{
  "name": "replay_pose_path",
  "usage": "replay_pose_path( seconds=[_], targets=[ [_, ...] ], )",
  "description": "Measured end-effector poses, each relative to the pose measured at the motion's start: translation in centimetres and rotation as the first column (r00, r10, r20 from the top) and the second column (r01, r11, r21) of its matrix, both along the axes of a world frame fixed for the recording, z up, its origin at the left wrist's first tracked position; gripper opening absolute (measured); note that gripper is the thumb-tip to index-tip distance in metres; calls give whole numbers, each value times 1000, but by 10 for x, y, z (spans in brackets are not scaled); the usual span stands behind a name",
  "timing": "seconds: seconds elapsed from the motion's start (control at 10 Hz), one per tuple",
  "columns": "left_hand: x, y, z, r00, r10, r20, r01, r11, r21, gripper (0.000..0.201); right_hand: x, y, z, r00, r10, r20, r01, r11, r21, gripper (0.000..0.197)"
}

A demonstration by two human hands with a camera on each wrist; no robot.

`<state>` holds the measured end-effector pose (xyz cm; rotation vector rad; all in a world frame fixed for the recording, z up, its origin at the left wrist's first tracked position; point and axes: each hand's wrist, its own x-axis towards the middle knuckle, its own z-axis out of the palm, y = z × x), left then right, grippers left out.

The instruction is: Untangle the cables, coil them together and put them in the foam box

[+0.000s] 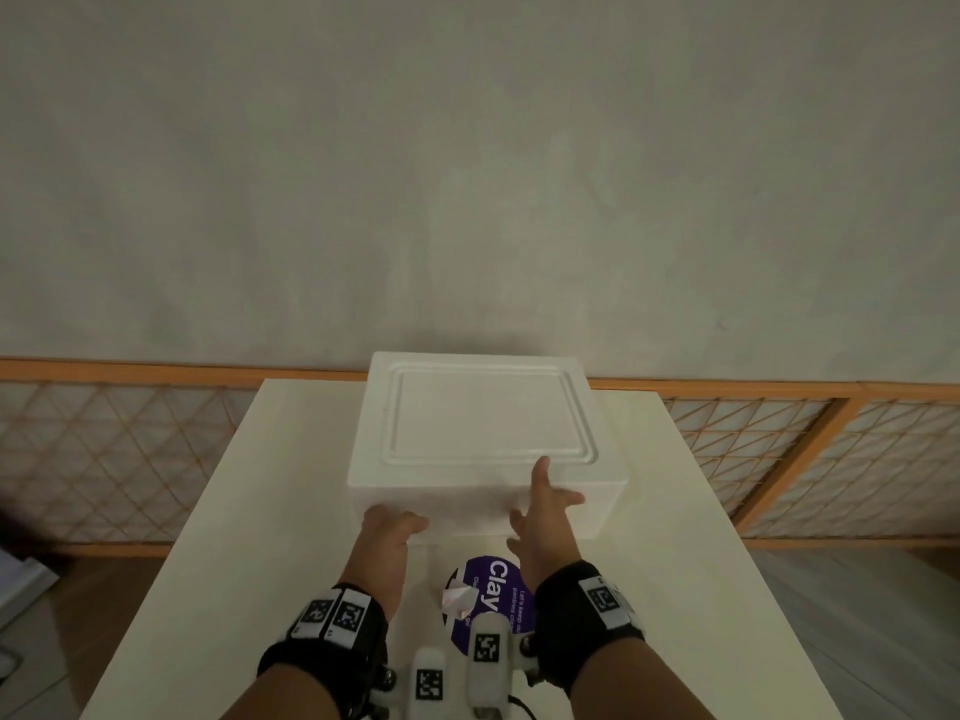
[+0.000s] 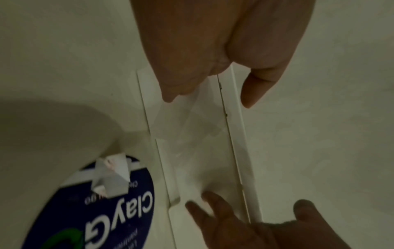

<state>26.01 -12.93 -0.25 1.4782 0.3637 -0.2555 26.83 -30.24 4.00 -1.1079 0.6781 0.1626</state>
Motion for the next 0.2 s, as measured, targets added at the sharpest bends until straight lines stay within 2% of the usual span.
replay_pose_path(
  seconds=[0.1, 0.2],
  targets=[
    [-8, 17, 9, 1000, -17, -1, 16, 997, -82, 47, -12, -6, 4, 992, 119, 31, -114, 986, -123, 84],
    [-34, 41, 16, 1000, 14, 9, -12, 989, -149, 76, -38, -29, 5, 985, 168, 28, -157, 959, -234, 74]
  ],
)
